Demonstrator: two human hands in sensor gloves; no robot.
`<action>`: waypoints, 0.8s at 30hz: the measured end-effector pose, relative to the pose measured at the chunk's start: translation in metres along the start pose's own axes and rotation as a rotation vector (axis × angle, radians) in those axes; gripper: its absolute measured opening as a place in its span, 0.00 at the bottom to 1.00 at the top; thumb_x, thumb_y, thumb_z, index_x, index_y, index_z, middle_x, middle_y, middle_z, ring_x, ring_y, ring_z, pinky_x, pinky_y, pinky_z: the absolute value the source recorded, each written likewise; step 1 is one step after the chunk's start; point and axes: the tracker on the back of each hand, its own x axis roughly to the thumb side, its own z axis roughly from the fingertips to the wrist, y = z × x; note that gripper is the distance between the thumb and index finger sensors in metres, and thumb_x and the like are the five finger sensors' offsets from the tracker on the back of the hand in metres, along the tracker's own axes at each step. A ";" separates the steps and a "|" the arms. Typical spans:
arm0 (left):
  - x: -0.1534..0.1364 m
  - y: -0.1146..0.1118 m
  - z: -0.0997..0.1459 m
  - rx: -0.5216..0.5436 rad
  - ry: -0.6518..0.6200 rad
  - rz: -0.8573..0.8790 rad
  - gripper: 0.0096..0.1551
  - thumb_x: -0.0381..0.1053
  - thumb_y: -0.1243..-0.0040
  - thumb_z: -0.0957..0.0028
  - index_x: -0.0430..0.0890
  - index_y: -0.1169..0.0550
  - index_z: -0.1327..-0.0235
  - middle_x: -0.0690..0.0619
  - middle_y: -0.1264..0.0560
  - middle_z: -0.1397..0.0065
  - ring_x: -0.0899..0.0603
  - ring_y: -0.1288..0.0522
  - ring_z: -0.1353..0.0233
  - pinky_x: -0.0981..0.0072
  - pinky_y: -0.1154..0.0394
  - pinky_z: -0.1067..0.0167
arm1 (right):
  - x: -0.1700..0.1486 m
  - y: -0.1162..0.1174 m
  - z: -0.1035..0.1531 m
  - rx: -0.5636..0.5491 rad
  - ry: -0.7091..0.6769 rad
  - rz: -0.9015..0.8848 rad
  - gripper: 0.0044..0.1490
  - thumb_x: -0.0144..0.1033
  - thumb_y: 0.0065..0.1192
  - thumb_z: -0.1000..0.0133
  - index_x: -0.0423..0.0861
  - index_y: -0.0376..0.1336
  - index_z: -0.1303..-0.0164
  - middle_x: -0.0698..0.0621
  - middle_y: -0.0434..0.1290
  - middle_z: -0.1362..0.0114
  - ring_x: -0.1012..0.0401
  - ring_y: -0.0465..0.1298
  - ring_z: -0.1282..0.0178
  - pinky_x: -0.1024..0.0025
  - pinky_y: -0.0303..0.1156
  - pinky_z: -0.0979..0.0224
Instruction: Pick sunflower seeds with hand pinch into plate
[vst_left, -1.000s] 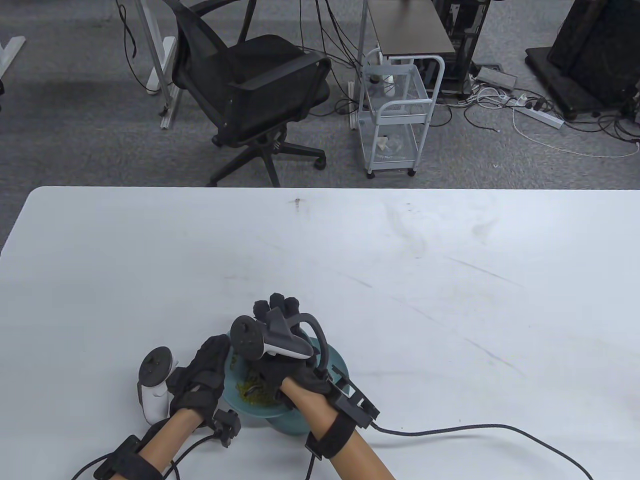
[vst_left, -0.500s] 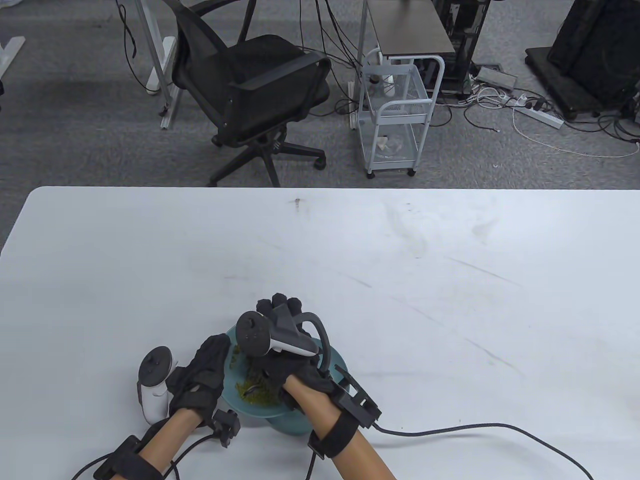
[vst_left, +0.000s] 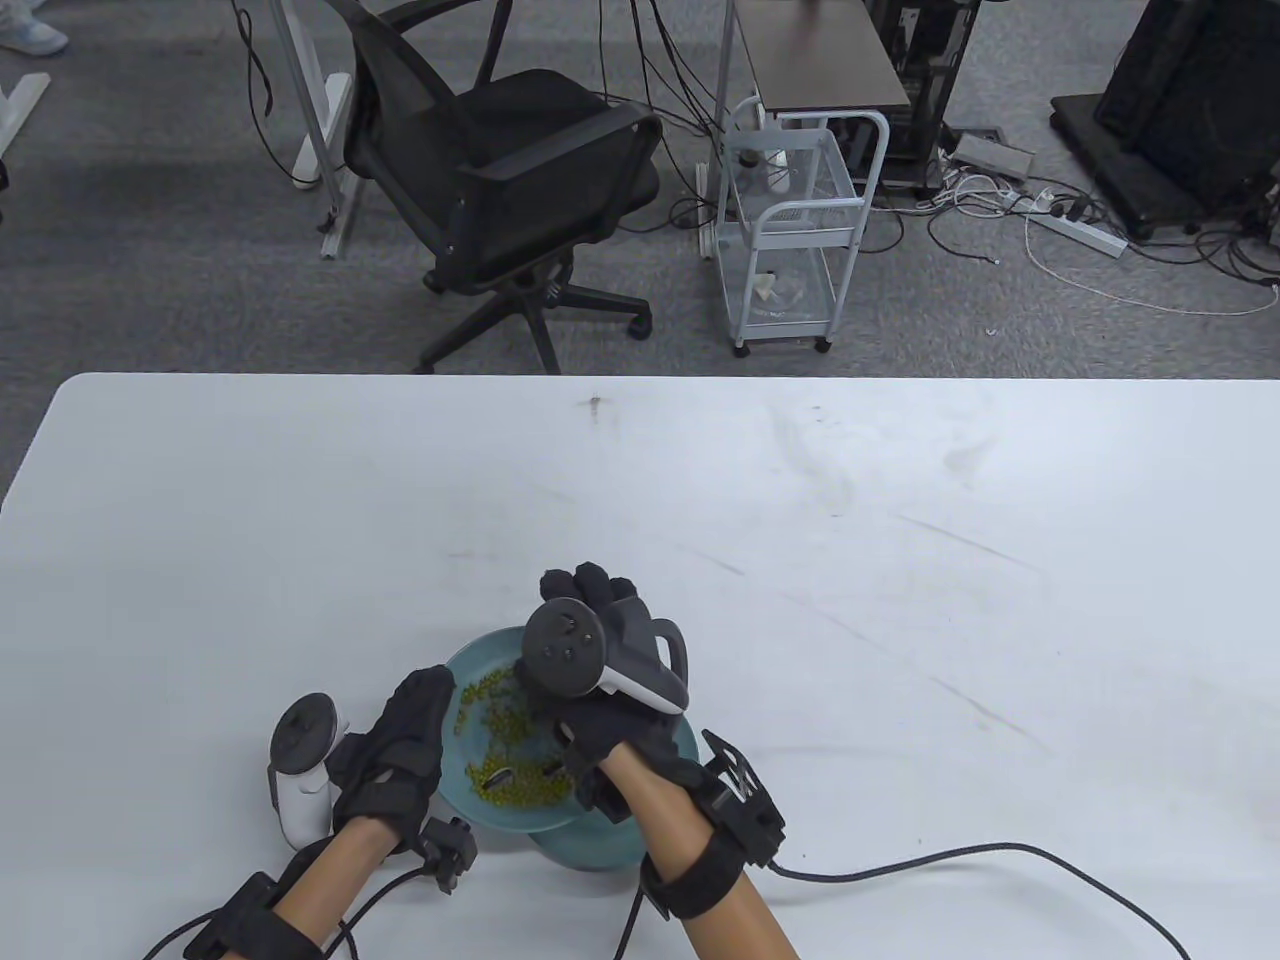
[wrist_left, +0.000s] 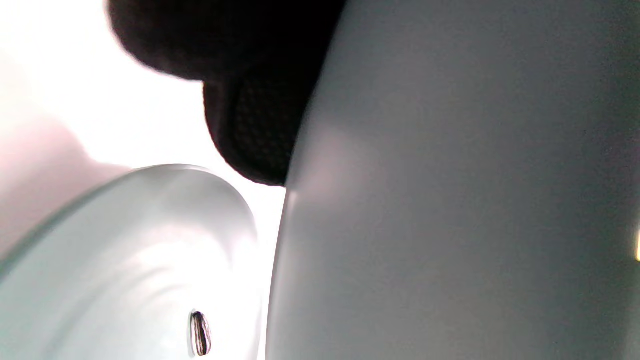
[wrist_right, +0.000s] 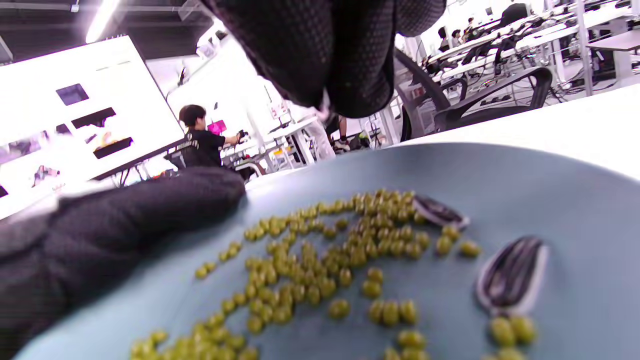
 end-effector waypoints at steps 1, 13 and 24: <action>0.000 0.000 0.000 0.006 0.002 0.002 0.27 0.62 0.57 0.31 0.43 0.37 0.33 0.44 0.21 0.44 0.46 0.14 0.62 0.67 0.19 0.68 | -0.002 -0.004 0.002 -0.010 0.004 -0.005 0.20 0.26 0.72 0.38 0.24 0.74 0.48 0.25 0.50 0.17 0.23 0.43 0.20 0.22 0.36 0.27; 0.002 0.014 -0.001 0.058 0.008 0.034 0.27 0.62 0.58 0.31 0.43 0.37 0.33 0.44 0.22 0.44 0.46 0.14 0.62 0.67 0.19 0.68 | -0.038 -0.025 0.050 -0.120 0.101 0.022 0.20 0.28 0.72 0.38 0.26 0.74 0.48 0.24 0.50 0.17 0.23 0.43 0.21 0.22 0.38 0.28; 0.002 0.018 -0.002 0.071 0.003 0.042 0.27 0.62 0.58 0.30 0.43 0.37 0.33 0.44 0.22 0.44 0.46 0.14 0.62 0.67 0.19 0.68 | -0.075 0.026 0.049 0.035 0.210 0.026 0.20 0.28 0.72 0.38 0.26 0.74 0.48 0.24 0.50 0.18 0.22 0.44 0.22 0.22 0.38 0.28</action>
